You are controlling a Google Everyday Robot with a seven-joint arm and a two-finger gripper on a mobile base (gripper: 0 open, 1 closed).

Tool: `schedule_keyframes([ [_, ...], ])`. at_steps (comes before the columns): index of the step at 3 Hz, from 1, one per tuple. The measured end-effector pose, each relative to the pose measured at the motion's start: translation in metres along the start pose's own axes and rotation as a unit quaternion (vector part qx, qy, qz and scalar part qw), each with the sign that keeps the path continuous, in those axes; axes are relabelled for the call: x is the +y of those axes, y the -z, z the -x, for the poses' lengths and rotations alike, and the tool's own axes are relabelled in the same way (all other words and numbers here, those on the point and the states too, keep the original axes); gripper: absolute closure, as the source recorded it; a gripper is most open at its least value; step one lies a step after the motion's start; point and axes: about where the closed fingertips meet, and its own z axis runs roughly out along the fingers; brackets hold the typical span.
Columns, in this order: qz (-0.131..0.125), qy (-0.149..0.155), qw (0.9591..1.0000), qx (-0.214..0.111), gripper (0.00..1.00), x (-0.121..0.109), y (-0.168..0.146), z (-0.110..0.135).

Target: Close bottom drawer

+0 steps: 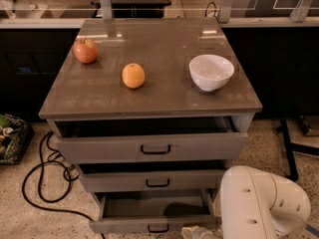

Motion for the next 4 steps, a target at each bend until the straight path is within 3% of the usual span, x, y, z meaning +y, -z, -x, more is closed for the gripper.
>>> schedule_keyframes([
  [1,-0.026,0.015,0.9995,-0.005,1.00,-0.015,-0.003,0.003],
  [3,-0.030,0.026,0.9991,-0.016,1.00,-0.023,-0.012,0.009],
  [4,-0.047,0.029,0.9983,-0.016,1.00,-0.032,-0.024,0.004],
])
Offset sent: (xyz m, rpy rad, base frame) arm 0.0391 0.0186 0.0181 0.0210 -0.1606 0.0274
